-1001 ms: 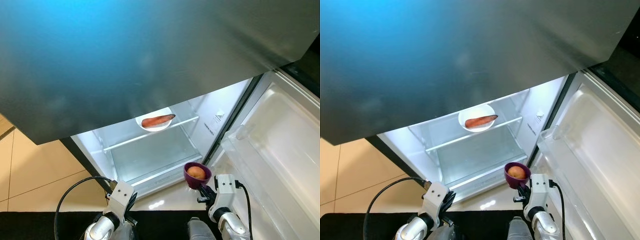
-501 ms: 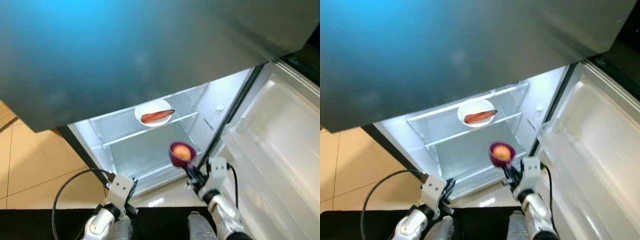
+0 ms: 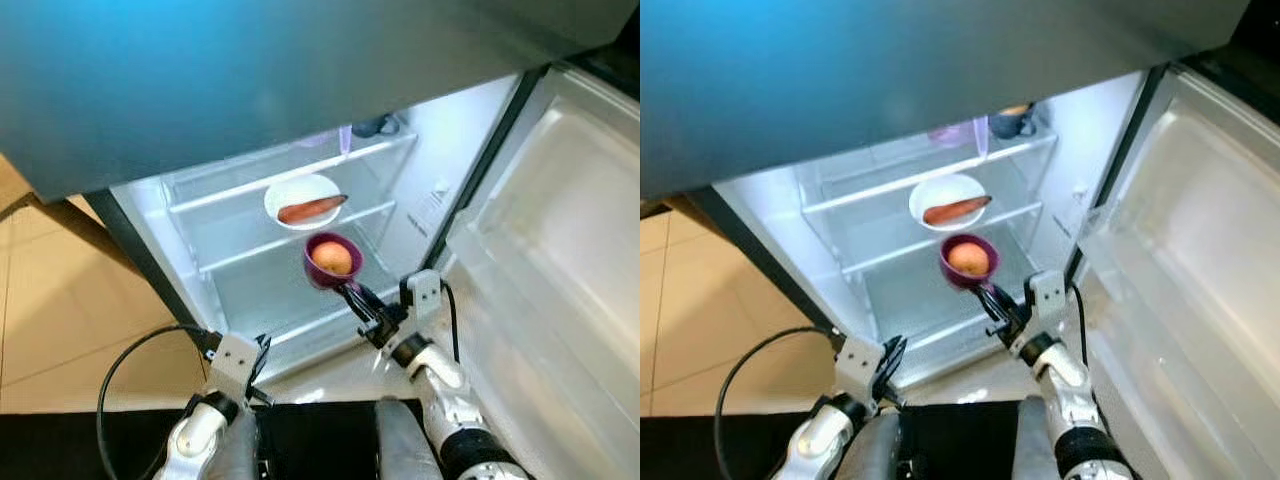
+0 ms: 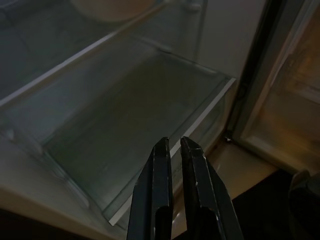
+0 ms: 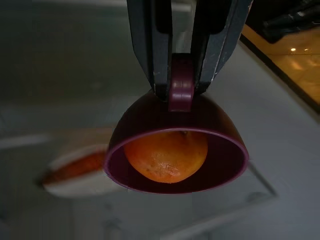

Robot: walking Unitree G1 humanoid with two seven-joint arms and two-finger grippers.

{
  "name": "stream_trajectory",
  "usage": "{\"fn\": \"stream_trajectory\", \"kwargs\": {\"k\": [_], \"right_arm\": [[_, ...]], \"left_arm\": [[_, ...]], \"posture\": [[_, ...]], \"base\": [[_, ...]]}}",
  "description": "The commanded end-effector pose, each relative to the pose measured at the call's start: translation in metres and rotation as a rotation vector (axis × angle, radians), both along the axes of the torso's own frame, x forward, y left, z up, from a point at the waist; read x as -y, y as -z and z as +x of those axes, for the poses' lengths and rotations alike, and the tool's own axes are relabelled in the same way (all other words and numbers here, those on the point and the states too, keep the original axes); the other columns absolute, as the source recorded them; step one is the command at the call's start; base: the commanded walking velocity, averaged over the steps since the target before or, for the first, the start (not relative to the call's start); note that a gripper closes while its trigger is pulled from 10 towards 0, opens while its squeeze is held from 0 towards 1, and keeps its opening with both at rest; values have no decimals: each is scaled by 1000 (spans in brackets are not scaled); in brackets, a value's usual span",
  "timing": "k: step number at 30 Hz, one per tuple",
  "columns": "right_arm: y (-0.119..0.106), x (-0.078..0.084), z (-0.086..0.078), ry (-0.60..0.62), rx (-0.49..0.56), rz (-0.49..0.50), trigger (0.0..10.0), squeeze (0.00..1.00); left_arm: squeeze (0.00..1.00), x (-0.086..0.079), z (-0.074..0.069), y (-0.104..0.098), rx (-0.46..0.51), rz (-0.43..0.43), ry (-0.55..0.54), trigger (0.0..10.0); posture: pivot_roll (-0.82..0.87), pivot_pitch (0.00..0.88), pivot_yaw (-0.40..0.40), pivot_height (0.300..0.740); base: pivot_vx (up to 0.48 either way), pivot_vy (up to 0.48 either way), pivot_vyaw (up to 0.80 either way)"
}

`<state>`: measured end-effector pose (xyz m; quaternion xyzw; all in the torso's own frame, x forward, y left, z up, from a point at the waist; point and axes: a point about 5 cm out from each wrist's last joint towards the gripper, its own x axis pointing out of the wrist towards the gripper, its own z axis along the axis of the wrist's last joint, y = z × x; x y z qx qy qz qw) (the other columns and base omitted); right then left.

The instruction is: Restocking fridge

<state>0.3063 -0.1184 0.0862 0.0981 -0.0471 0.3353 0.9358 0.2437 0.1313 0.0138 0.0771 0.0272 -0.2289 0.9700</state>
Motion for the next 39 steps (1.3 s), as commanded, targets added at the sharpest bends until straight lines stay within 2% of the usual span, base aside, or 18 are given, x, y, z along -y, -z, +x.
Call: {"fn": "stream_trajectory", "kwargs": {"k": [1,8,12,14,16,20,26,33,39], "right_arm": [[-15,-6,2,-57,58,8,10000,0],[-31,-8,3,-120,96,-4,10000,0],[-54,-14,2,-208,149,-2,10000,0],[-54,-14,2,-208,149,-2,10000,0],[-76,-17,2,-259,192,7,10000,0],[-89,-17,3,-269,219,14,10000,0],[-120,-15,8,-265,281,43,10000,0],[-136,-15,14,-271,301,24,10000,0],[-133,-15,26,-231,276,-30,10000,0]], "left_arm": [[0,6,-3,0,-2,-14,29,10000],[0,11,1,-10,40,-31,48,10000],[0,12,5,-17,64,-41,52,10000],[0,12,5,-17,64,-41,52,10000],[0,17,7,-28,109,-51,80,10000],[0,20,11,-38,148,-67,91,10000],[0,26,21,-63,239,-110,99,10000],[0,32,30,-86,300,-138,112,10000],[0,34,33,-95,324,-153,108,10000]], "posture": [[-145,196,51,630],[-140,205,50,620],[-139,208,50,620],[-139,208,50,620],[-139,213,51,620],[-139,214,50,620],[-139,216,49,620],[-142,221,48,620],[-141,226,44,620]], "base": [[0,0,0],[0,0,0],[0,0,0],[0,0,0],[0,0,0],[0,0,0],[0,0,0],[0,0,0],[0,0,0]]}}
